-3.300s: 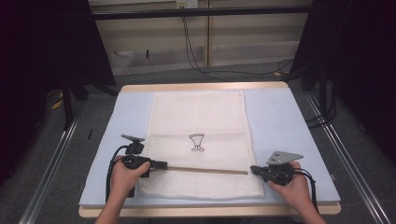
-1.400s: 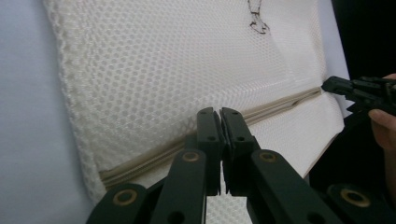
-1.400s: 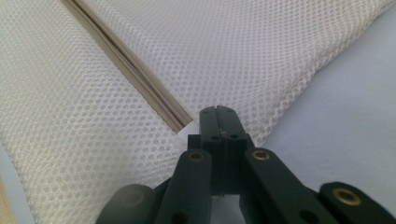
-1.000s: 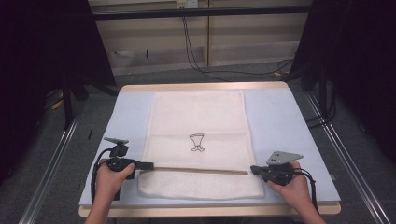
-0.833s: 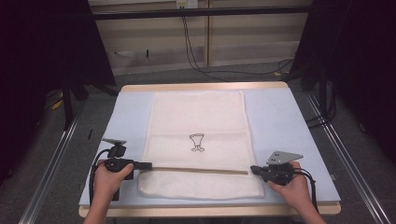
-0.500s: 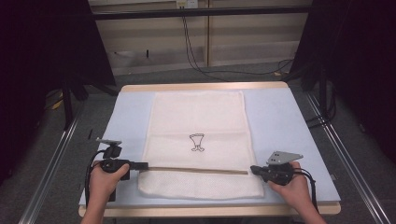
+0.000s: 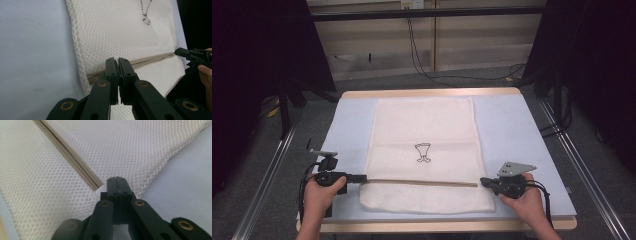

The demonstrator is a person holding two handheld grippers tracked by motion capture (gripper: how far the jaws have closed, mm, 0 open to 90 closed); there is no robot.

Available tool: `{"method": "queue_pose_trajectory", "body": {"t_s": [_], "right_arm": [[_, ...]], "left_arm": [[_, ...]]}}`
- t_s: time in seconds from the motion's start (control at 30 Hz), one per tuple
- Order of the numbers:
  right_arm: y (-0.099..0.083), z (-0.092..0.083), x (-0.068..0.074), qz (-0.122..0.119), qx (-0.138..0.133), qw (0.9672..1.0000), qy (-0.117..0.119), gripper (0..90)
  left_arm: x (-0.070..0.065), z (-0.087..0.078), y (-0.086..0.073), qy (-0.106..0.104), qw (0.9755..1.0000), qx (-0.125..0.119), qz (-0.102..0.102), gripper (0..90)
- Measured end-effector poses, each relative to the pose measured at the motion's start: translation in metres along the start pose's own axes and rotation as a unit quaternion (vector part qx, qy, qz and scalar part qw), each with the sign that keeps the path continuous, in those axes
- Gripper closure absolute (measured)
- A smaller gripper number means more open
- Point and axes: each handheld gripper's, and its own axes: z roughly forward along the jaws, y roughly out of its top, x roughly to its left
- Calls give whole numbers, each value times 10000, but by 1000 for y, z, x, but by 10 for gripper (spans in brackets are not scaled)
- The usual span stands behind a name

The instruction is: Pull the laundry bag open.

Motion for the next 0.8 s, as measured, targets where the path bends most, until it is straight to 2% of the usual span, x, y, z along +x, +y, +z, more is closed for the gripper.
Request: {"method": "queue_pose_trajectory", "body": {"t_s": [0.07, 0.1, 0.23, 0.3, 0.4, 0.43, 0.47, 0.53, 0.57, 0.6, 0.7, 0.8], "right_arm": [[0, 0, 0, 0, -1, 10000, 0, 900], [0, 0, 0, 0, 0, 10000, -1, 900], [0, 0, 0, 4, -3, 10000, 4, 900], [0, 0, 0, 1, -3, 10000, 8, 900], [0, 0, 0, -1, -5, 10000, 10, 900], [0, 0, 0, 3, -3, 10000, 6, 900], [0, 0, 0, 4, -2, 10000, 5, 900], [0, 0, 0, -2, -1, 10000, 4, 900], [0, 0, 0, 0, 0, 10000, 4, 900], [0, 0, 0, -1, -3, 10000, 5, 900], [0, 0, 0, -1, -2, 10000, 5, 900], [0, 0, -1, 1, -1, 10000, 26, 900]], "left_arm": [[1, -1, 0, -13, 10000, 16, 31, 873], [1, -1, 0, 82, 10000, 10, 8, 873], [4, -4, -1, 132, 9999, -67, -59, 873], [7, -7, -2, 107, 9999, -73, -42, 873], [8, -9, -2, 47, 9999, -100, -114, 874], [8, -8, -3, 87, 9997, -133, -164, 873], [8, -9, -3, 133, 9998, -70, -129, 874], [10, -10, -3, 62, 9999, -95, -114, 873], [10, -11, -3, 120, 9999, -81, -72, 873], [10, -12, -3, 112, 9998, -127, -140, 873], [12, -13, -3, 61, 9999, -127, -91, 873], [13, -13, -4, 136, 9998, -125, -102, 873]]}}
